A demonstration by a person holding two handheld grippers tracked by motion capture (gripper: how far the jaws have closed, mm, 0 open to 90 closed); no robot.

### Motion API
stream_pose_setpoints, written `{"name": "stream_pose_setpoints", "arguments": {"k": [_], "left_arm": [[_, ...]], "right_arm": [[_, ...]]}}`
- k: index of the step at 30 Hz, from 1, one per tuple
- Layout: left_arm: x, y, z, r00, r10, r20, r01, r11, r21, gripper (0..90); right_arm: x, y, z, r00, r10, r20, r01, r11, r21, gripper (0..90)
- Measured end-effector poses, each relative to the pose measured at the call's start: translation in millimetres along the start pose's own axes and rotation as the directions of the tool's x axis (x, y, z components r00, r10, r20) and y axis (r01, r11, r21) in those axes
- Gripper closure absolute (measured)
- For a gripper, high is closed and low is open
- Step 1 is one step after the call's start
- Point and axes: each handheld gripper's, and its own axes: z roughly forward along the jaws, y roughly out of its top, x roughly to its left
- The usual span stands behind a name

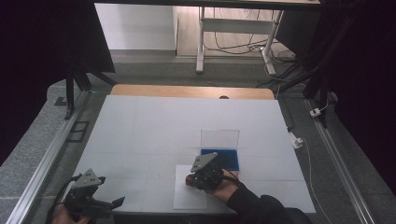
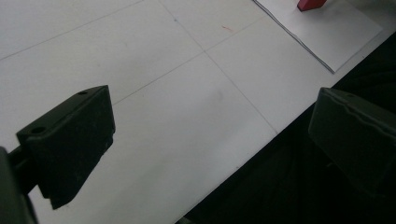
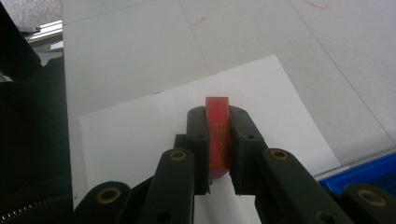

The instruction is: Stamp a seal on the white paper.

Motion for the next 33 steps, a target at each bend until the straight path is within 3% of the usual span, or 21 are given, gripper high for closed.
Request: {"name": "stream_pose_setpoints", "arguments": {"k": [9,18,21,23,28,33], "left_arm": [[-0.1,0.1,0.2,1.0000,0.000,-0.003,0.000,1.0000,0.002,0.9],[0.0,0.4,0.6,1.0000,-0.002,-0.002,0.002,1.0000,0.005,1.0],[0.2,0.6,0.7,1.0000,-0.001,-0.002,0.001,1.0000,0.006,1.0],[0.3,0.6,0.7,1.0000,-0.001,-0.001,0.001,1.0000,0.005,1.0],[0.1,0.5,0.7,1.0000,-0.001,-0.002,0.001,1.0000,0.005,1.1],[0.3,0.8,0.9,1.0000,0.001,-0.002,0.000,1.0000,0.008,1.0]], "right_arm": [[3.5,-1.9,1.4,0.9997,-0.015,0.018,0.015,1.000,-0.009,80.4],[13.5,-1.2,2.3,0.9945,-0.073,0.076,0.073,0.997,0.003,80.6],[9.9,-2.1,1.7,0.9971,-0.047,0.060,0.047,0.999,0.002,80.6],[4.8,-3.8,2.1,0.9997,-0.008,0.025,0.008,1.000,-0.020,80.6],[0.6,-5.2,2.4,0.9997,0.026,-0.002,-0.026,0.999,-0.033,80.7],[7.2,-3.5,2.2,0.9987,-0.024,0.045,0.024,1.000,-0.011,80.6]]}}
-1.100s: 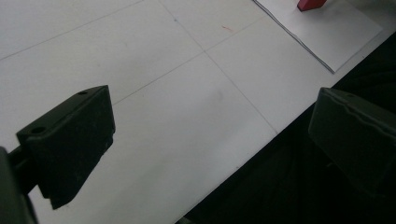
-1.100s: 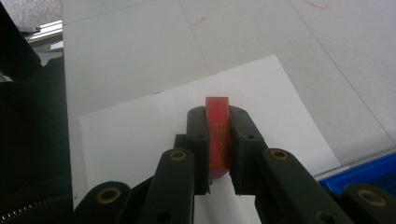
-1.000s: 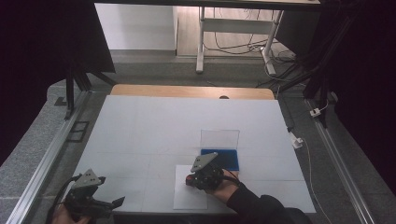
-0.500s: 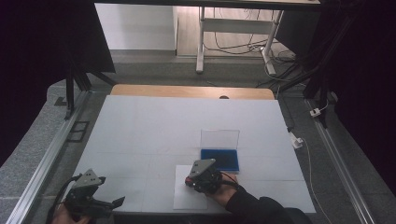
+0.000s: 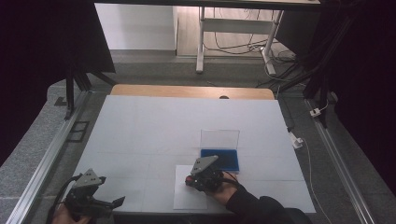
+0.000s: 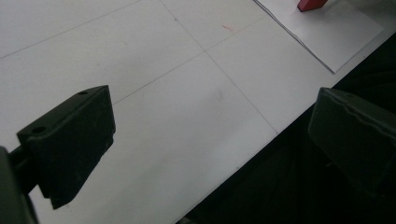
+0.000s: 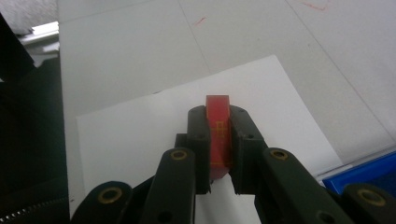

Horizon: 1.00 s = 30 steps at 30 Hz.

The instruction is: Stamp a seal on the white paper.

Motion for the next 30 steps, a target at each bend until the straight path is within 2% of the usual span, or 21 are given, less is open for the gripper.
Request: {"name": "stream_pose_setpoints", "arguments": {"k": [3,6,10,12,14,17,18,21,23,24,30], "left_arm": [[0.0,0.0,0.0,1.0000,0.000,0.000,0.000,1.0000,0.000,1.0],[-0.1,-0.2,-0.1,1.0000,-0.001,0.000,0.001,1.0000,-0.001,1.0],[-0.1,-0.4,-0.4,1.0000,-0.001,0.000,0.001,1.0000,-0.003,1.0],[-0.1,-0.4,-0.3,1.0000,-0.001,0.000,0.001,1.0000,-0.003,1.0],[-0.1,-0.4,-0.4,1.0000,-0.002,0.000,0.002,1.0000,-0.003,1.1],[-0.1,-0.4,-0.5,1.0000,-0.002,0.000,0.002,1.0000,-0.004,1.1],[-0.2,-0.4,-0.4,1.0000,-0.002,-0.001,0.002,1.0000,-0.003,1.1],[-0.2,-0.7,-0.6,1.0000,-0.002,-0.001,0.002,1.0000,-0.003,1.1],[0.1,-1.0,-0.9,1.0000,-0.005,0.001,0.005,1.0000,-0.005,1.1],[0.3,-1.0,-1.0,1.0000,-0.006,0.001,0.006,1.0000,-0.006,1.1],[0.8,-1.3,-1.2,0.9999,-0.011,0.005,0.011,0.9999,-0.009,1.1]], "right_arm": [[1.3,-0.2,0.5,1.0000,0.009,0.001,-0.009,1.000,-0.008,80.6],[-5.3,-3.1,0.4,0.9979,0.051,-0.039,-0.052,0.998,-0.024,80.7],[-12.3,-4.8,1.1,0.9903,0.110,-0.084,-0.114,0.993,-0.035,80.7],[-12.0,-4.6,1.1,0.9921,0.097,-0.079,-0.100,0.994,-0.033,80.6],[-6.4,-2.5,0.7,0.9980,0.044,-0.045,-0.045,0.999,-0.020,80.6],[1.3,0.0,0.5,1.0000,-0.003,-0.001,0.003,1.000,-0.005,80.6],[1.3,-0.1,0.5,1.0000,-0.004,-0.001,0.004,1.000,-0.006,80.6],[-5.1,-2.5,0.8,0.9979,0.051,-0.040,-0.052,0.998,-0.023,80.5],[-4.9,-2.3,0.7,0.9981,0.046,-0.040,-0.047,0.999,-0.023,80.5],[-5.0,-1.9,0.3,0.9989,0.027,-0.038,-0.028,0.999,-0.017,80.4],[-6.4,0.0,0.3,0.9988,0.020,-0.044,-0.020,1.000,-0.008,80.1]]}}
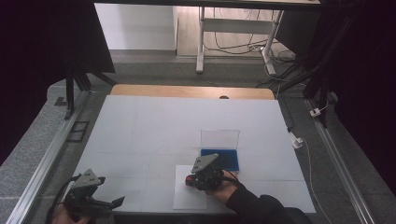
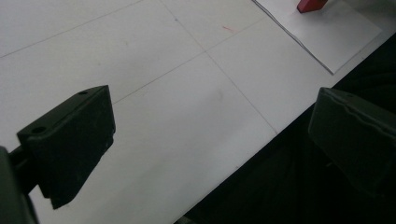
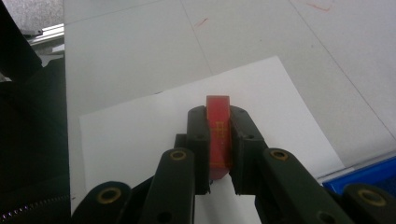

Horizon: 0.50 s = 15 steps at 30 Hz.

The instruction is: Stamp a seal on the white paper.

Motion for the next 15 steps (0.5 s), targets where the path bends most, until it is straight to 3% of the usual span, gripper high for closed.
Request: {"name": "stream_pose_setpoints", "arguments": {"k": [13,15], "left_arm": [[-0.3,-2.4,-2.0,1.0000,-0.007,-0.004,0.007,1.0000,-0.004,1.0],[-0.1,-2.8,-2.3,0.9999,-0.011,0.000,0.011,0.9999,-0.006,1.1]], "right_arm": [[-1.6,3.6,-1.4,1.0000,-0.001,0.000,0.001,1.000,0.024,79.7],[-1.6,4.2,-2.9,1.0000,0.008,-0.005,-0.008,1.000,0.005,79.7]]}}
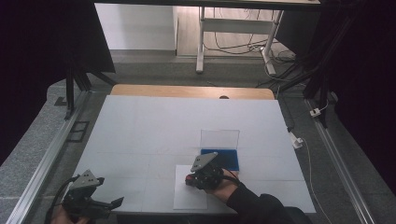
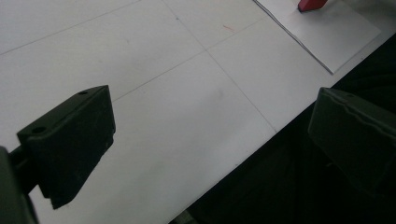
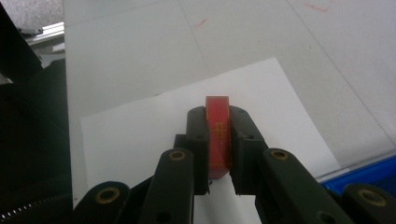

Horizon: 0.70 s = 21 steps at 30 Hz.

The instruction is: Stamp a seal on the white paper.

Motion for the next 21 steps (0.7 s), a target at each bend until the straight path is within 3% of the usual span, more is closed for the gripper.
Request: {"name": "stream_pose_setpoints", "arguments": {"k": [21], "left_arm": [[3.1,1.7,0.7,0.9997,-0.006,0.025,0.006,1.0000,-0.006,1.3]], "right_arm": [[-5.6,1.8,-23.6,0.9987,0.049,0.013,-0.048,0.996,-0.079,79.7]]}}
